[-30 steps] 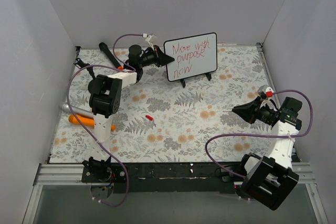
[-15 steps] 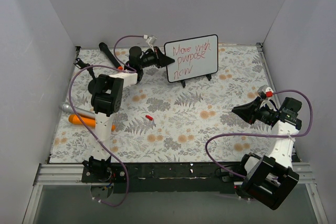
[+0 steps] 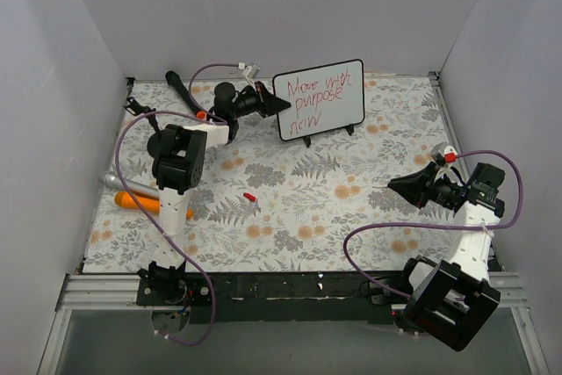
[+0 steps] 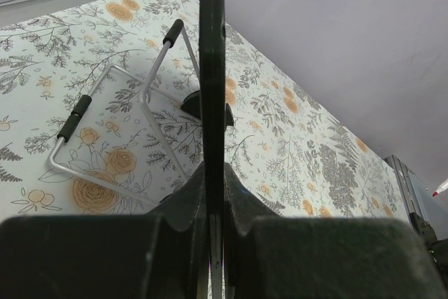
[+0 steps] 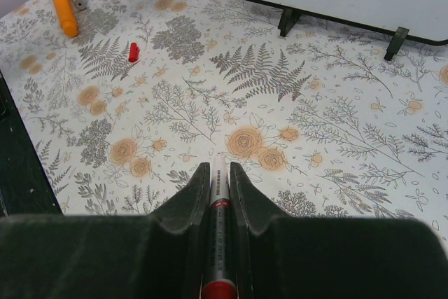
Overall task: Write a sentence on the whiteboard
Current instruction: Place the whiteboard on the whiteboard stand.
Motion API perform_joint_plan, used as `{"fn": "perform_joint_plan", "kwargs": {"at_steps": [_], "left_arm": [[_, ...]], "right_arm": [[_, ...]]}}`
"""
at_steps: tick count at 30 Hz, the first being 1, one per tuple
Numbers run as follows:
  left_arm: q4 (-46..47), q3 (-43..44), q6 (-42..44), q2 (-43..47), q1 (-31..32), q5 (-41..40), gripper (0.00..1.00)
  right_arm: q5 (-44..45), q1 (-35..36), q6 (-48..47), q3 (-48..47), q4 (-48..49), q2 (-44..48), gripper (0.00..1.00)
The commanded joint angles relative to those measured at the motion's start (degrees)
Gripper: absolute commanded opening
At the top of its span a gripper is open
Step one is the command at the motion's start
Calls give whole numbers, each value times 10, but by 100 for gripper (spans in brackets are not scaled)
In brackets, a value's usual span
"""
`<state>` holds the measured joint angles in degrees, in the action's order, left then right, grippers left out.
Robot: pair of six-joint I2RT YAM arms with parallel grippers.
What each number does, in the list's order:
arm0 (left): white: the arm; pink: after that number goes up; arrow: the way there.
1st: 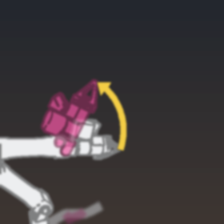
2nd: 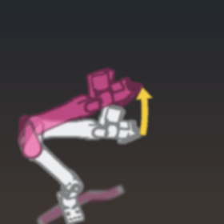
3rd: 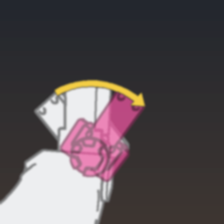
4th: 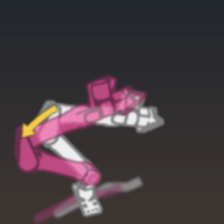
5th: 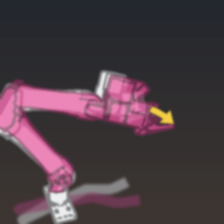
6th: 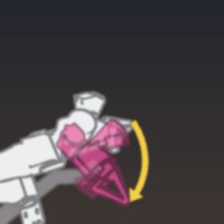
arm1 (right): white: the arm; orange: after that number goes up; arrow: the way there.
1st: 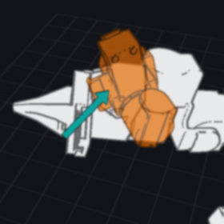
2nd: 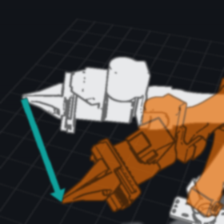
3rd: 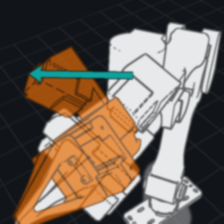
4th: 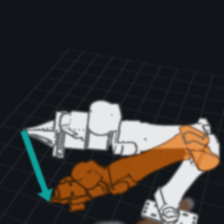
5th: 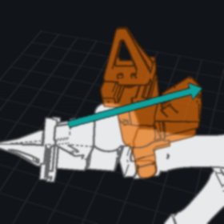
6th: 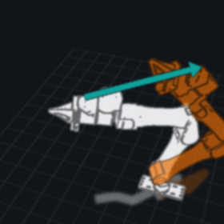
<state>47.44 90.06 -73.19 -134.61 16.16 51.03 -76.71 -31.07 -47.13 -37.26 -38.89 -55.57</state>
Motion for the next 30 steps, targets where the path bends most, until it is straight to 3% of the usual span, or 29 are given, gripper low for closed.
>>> {"fn": "perform_joint_plan", "kwargs": {"at_steps": [1, 17, 30], "left_arm": [[39, -15, 12, 7, -9, -4, 6], [42, -45, 17, 16, -12, -10, 22], [13, -72, 63, 36, -11, -23, 26]], "right_arm": [[-9, -2, -9, -12, -3, -1, 1], [-8, -2, -9, -12, -3, 1, 1], [-9, -2, -9, -12, -4, 3, 1]]}}
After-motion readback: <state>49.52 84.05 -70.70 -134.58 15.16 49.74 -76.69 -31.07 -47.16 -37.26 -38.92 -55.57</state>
